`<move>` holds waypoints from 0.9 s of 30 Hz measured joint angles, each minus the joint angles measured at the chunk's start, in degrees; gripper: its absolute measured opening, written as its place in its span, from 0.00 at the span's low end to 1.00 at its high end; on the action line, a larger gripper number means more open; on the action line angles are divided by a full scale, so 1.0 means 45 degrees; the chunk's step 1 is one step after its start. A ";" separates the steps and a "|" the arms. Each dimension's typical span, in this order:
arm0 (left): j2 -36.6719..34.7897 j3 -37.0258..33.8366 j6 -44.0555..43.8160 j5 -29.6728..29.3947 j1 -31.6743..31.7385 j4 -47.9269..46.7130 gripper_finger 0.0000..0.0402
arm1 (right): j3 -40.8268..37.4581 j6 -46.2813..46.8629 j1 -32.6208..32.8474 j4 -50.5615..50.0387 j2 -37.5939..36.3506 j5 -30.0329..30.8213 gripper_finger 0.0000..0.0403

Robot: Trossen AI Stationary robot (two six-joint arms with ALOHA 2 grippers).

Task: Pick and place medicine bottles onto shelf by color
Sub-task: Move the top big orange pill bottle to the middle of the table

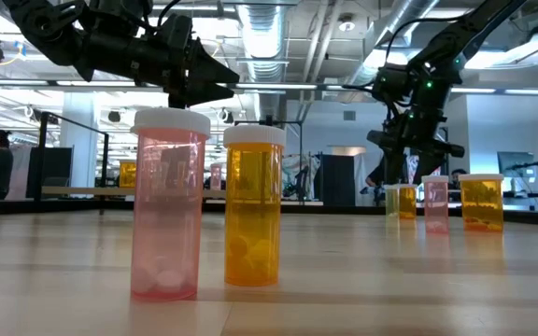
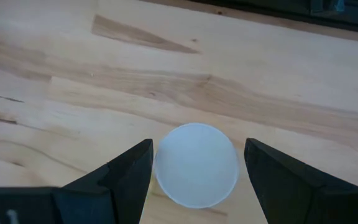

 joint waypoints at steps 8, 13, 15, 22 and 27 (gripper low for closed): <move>0.0000 0.0000 0.0005 0.0005 0.0000 0.0005 0.52 | 0.0006 -0.0225 0.0000 -0.0207 0.0000 0.0000 0.69; 0.0000 0.0000 0.0000 0.0007 0.0000 0.0005 0.52 | 0.0006 0.0242 0.0038 -0.0241 0.0000 -0.0005 0.69; 0.0000 0.0000 0.0000 0.0012 0.0000 0.0005 0.52 | 0.0006 -0.0025 0.0052 -0.0249 0.0000 -0.0005 0.69; 0.0000 0.0000 0.0005 0.0107 0.0000 0.0005 0.52 | 0.0006 -0.0230 0.0053 -0.0286 0.0000 -0.0010 0.69; 0.0000 0.0000 0.0005 0.0107 0.0000 0.0005 0.52 | 0.0008 0.0427 0.0107 -0.0342 0.0042 -0.0005 0.69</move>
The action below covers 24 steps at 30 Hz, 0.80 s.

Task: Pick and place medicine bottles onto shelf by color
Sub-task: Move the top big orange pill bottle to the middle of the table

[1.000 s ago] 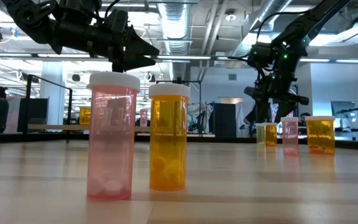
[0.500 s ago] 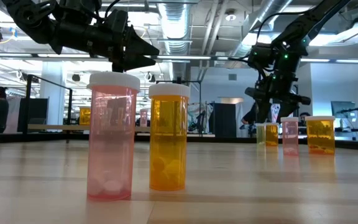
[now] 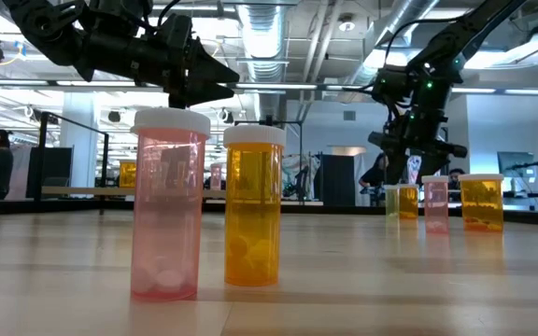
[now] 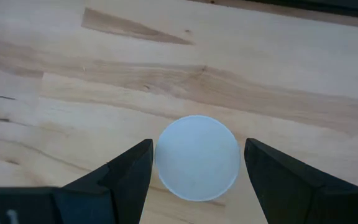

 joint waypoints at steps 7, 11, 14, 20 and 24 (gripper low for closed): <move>0.0000 0.0000 0.0000 0.0000 0.0001 -0.0025 0.52 | 0.0007 -0.0769 0.0146 0.0353 0.1554 -0.0005 0.68; 0.0000 0.0000 0.0002 0.0000 0.0000 -0.0034 0.52 | 0.0003 -0.0775 0.0146 0.1047 0.2441 -0.0017 0.68; 0.0000 0.0000 0.0006 -0.0005 0.0005 -0.0027 0.52 | 0.0003 -0.0790 0.0154 0.1369 0.2840 -0.0060 0.68; 0.0000 0.0000 0.0151 -0.0034 0.0025 0.0037 0.52 | 0.0010 -0.0812 0.0146 0.1524 0.2896 -0.0073 0.68; 0.0000 0.0000 0.0151 -0.0034 0.0132 0.0039 0.52 | 0.0013 -0.0799 0.0146 0.1542 0.2523 -0.0073 0.68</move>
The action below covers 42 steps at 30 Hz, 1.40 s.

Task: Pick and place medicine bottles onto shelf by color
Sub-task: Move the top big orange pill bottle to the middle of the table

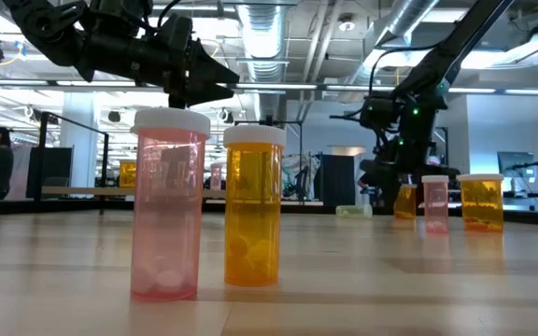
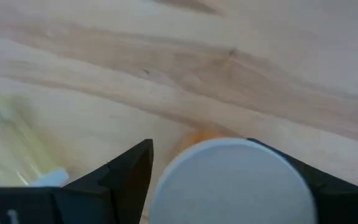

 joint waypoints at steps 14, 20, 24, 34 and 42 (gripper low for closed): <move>0.0000 0.0000 -0.0068 0.0010 0.0014 0.0005 0.52 | 0.0000 0.0229 0.0123 -0.0238 -0.0778 -0.0690 0.68; 0.0000 0.0000 -0.0083 0.0010 0.0014 0.0005 0.52 | 0.0000 0.0224 0.0454 -0.0412 -0.0778 -0.0690 0.66; 0.0000 0.0000 -0.0173 0.0015 0.0014 0.0007 0.52 | 0.0000 0.0219 0.0534 -0.0398 -0.0782 -0.0685 0.58; 0.0000 0.0000 -0.0304 0.0019 0.0014 -0.0068 0.52 | 0.0292 0.0170 0.0616 -0.0890 -0.0787 -0.0996 0.54; 0.0000 0.0000 -0.0384 0.0016 0.0014 -0.0076 0.52 | 0.2170 -0.0218 0.1986 -0.3285 -0.0787 -0.1010 0.58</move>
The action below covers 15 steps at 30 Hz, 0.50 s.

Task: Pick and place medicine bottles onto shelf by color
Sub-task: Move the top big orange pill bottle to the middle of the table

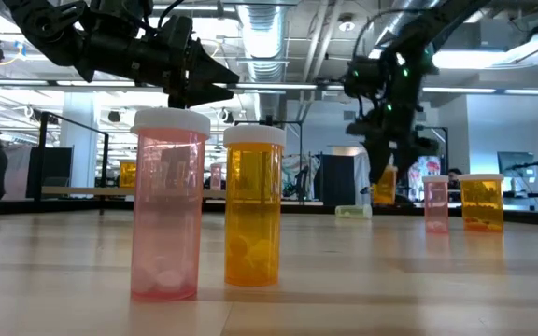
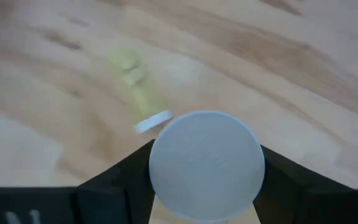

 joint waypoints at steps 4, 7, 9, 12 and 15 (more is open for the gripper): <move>0.0000 0.0000 -0.0015 0.0003 0.0000 -0.0011 0.52 | 0.0994 0.0046 0.1020 -0.1144 0.0000 0.0005 0.53; 0.0000 0.0000 -0.0032 0.0008 0.0000 -0.0127 0.52 | 0.1543 0.0419 0.1808 -0.1635 -0.0005 0.0000 0.53; 0.0000 0.0000 -0.0044 0.0007 0.0000 -0.0341 0.52 | 0.1833 0.0762 0.2383 -0.1654 -0.0005 0.0005 0.54; 0.0000 0.0000 -0.0107 0.0003 0.0000 -0.0565 0.52 | 0.2203 0.1250 0.3291 -0.1468 -0.0005 -0.0010 0.56; 0.0000 0.0000 -0.0162 0.0005 -0.0002 -0.0740 0.52 | 0.2325 0.1708 0.4167 -0.0649 -0.0005 0.0002 0.58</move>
